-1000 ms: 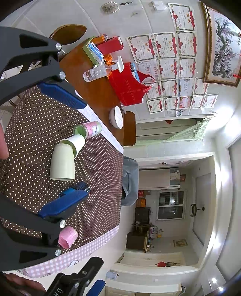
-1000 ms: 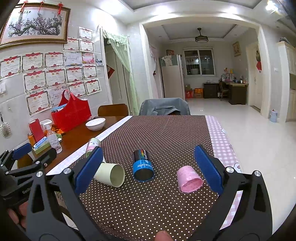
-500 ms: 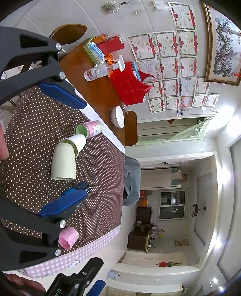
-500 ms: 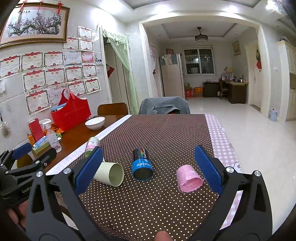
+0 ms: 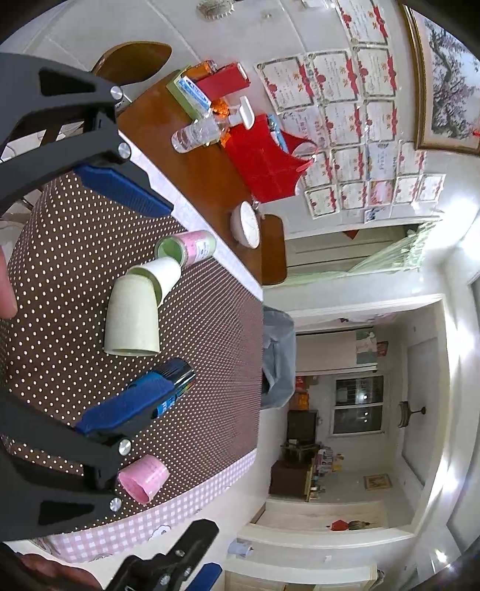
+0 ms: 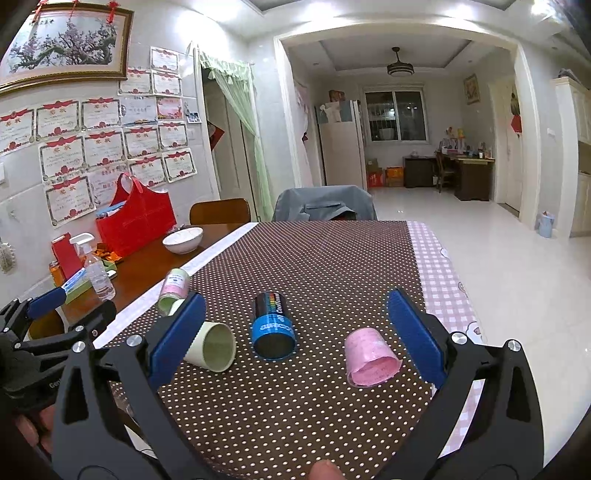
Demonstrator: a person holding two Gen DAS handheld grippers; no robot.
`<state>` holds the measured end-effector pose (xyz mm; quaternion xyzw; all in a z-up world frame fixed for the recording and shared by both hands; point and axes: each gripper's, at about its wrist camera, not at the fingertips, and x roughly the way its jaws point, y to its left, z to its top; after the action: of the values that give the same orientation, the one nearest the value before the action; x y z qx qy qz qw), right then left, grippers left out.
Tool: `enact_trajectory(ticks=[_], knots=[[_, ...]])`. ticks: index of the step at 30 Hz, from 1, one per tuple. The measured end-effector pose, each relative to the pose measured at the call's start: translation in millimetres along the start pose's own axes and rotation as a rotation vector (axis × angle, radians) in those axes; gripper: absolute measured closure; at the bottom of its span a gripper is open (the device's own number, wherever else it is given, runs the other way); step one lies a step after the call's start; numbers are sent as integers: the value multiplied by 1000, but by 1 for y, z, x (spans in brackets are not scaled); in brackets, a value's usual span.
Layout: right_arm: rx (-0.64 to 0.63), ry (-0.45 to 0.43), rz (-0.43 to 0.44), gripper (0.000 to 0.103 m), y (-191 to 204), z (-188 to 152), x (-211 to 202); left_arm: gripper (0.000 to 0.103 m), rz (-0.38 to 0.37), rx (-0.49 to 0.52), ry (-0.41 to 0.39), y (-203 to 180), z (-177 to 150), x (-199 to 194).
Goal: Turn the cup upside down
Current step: 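Move the left gripper onto the black CoolTowel can and close on it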
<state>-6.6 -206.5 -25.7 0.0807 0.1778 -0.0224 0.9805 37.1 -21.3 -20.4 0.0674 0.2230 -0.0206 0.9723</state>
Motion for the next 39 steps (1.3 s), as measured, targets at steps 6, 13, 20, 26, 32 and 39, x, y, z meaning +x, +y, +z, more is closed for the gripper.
enact_trajectory(ticks=[6, 13, 20, 26, 32, 39], knots=[[6, 41, -34, 6, -21, 1, 25, 15, -33, 37, 71, -18, 5, 38], [17, 104, -56, 6, -44, -4, 57, 15, -117, 61, 188, -43, 15, 92], [40, 161, -73, 6, -66, -7, 88, 15, -171, 54, 337, -68, 24, 154], [66, 193, -74, 6, -80, -11, 107, 15, -201, 34, 457, -84, 25, 199], [86, 221, -73, 6, -91, -15, 125, 15, -237, 1, 569, -97, 18, 238], [116, 248, -71, 6, -104, -18, 143, 15, -257, -37, 680, -105, 9, 275]])
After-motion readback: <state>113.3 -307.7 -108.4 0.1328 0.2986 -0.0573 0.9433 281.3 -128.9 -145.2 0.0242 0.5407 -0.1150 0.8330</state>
